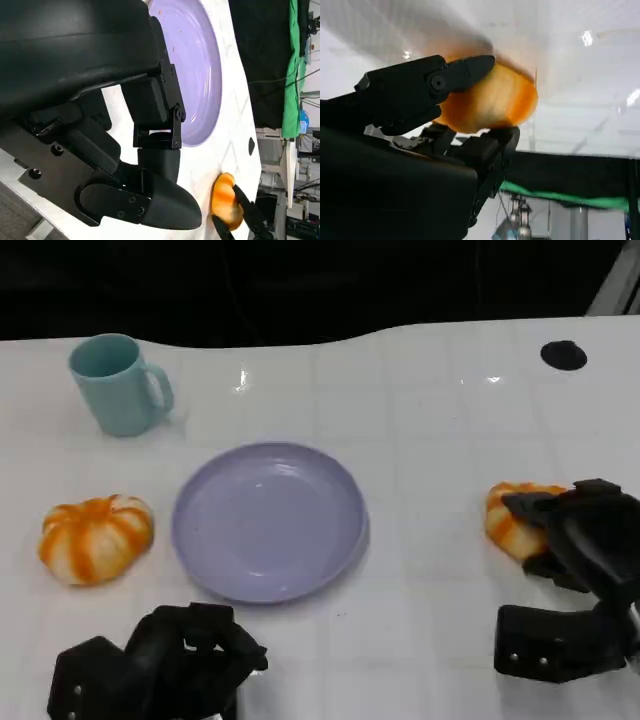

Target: Grasp the bread from the table and place it into the plate.

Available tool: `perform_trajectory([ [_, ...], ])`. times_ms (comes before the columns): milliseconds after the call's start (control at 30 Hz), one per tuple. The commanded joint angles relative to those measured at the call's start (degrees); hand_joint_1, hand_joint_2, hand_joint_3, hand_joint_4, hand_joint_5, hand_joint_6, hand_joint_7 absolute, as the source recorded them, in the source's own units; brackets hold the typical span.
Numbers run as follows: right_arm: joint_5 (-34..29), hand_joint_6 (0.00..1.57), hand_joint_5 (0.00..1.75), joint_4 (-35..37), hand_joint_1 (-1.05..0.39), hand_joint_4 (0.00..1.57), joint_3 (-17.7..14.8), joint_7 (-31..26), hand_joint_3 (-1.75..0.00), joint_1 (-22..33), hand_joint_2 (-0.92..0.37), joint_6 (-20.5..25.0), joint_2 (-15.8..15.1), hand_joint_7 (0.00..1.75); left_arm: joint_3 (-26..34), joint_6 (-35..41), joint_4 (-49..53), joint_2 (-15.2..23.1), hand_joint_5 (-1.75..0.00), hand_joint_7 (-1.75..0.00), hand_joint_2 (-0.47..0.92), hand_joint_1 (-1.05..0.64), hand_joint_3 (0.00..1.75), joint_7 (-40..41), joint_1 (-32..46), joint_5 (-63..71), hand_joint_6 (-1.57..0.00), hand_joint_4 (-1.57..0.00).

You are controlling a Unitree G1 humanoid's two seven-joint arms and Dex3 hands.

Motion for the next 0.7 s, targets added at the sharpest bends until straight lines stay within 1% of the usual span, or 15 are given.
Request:
perform_trajectory([
  [33,1.36,0.98,1.71,3.94,-0.2,0.91,0.95,-4.77,-0.02,-1.73,-0.89,-4.04,-0.84,0.81,0.22,0.01,-0.56,0.57,-1.2,-0.71,0.66,-1.05,0.45,0.44,0.49,0.39,-1.44,-1.57],
  [67,1.34,0.84,1.73,4.72,-0.2,0.94,1.25,-6.0,-0.02,-2.02,-0.89,-4.96,-0.94,1.25,0.21,-0.01,-0.56,0.55,-1.2,-0.71,0.66,-1.05,0.45,0.48,0.49,0.42,-1.44,-1.57],
  [100,1.27,0.77,1.74,5.43,-0.2,0.94,1.55,-7.19,-0.05,-2.3,-0.91,-5.59,-0.99,1.49,0.2,0.0,-0.58,0.53,-1.19,-0.71,0.66,-1.05,0.45,0.49,0.49,0.42,-1.44,-1.57],
  [133,1.12,0.74,1.74,6.03,-0.2,0.94,1.85,-8.17,-0.07,-2.56,-0.91,-5.87,-1.0,1.64,0.19,-0.05,-0.56,0.53,-1.19,-0.71,0.66,-1.05,0.46,0.48,0.48,0.44,-1.44,-1.57],
  [167,1.05,0.73,1.74,6.52,-0.2,0.94,2.1,-8.77,-0.09,-2.78,-0.92,-5.98,-0.98,1.69,0.18,-0.09,-0.54,0.54,-1.19,-0.71,0.66,-1.05,0.46,0.47,0.47,0.46,-1.44,-1.57],
  [300,1.04,0.71,1.75,7.04,-0.17,0.93,2.61,-12.27,-0.11,-3.17,-0.89,-7.06,-0.97,1.74,0.24,-0.36,-0.11,0.49,-1.19,-0.71,0.66,-1.05,0.46,0.22,0.31,0.27,-1.44,-1.57],
  [333,1.08,0.72,1.75,7.14,-0.17,0.94,2.66,-13.5,-0.27,-3.22,-0.8,-7.51,-0.89,1.72,0.25,-0.31,-0.08,0.46,-1.19,-0.71,0.66,-1.05,0.46,0.23,0.28,0.24,-1.44,-1.57],
  [367,1.03,0.71,1.75,7.33,-0.16,0.94,2.81,-14.93,-0.72,-3.27,-0.55,-8.11,-0.82,1.74,0.24,-0.28,-0.1,0.45,-1.19,-0.71,0.66,-1.05,0.46,0.23,0.28,0.24,-1.44,-1.57],
  [400,0.82,0.71,1.75,7.52,-0.14,0.95,3.06,-16.9,-0.92,-3.34,-0.44,-9.02,-0.76,1.74,0.21,-0.27,-0.13,0.48,-1.19,-0.71,0.66,-1.05,0.46,0.28,0.3,0.32,-1.44,-1.57],
  [433,0.7,0.72,1.75,7.76,-0.13,0.96,3.32,-18.43,-1.05,-3.44,-0.36,-9.75,-0.7,1.74,0.18,-0.26,-0.18,0.49,-1.19,-0.71,0.66,-1.05,0.46,0.34,0.33,0.4,-1.44,-1.57],
  [467,0.7,0.74,1.75,7.88,-0.13,0.98,3.52,-19.43,-1.14,-3.52,-0.31,-10.27,-0.63,1.75,0.17,-0.27,-0.23,0.5,-1.19,-0.71,0.66,-1.05,0.46,0.38,0.36,0.46,-1.44,-1.57],
  [600,1.18,0.75,1.75,6.96,-0.1,1.0,3.73,-20.68,-1.25,-3.6,-0.25,-11.94,-0.41,1.75,0.19,0.01,-0.43,0.42,-1.19,-0.71,0.65,-1.05,0.46,0.52,0.38,0.43,-1.44,-1.57],
  [700,1.83,0.76,1.75,4.26,-0.1,1.01,3.29,-19.43,-1.31,-3.52,-0.22,-12.32,-0.2,1.75,0.14,0.0,-0.49,0.42,-1.19,-0.71,0.65,-1.05,0.46,0.64,0.38,0.58,-1.44,-1.57],
])
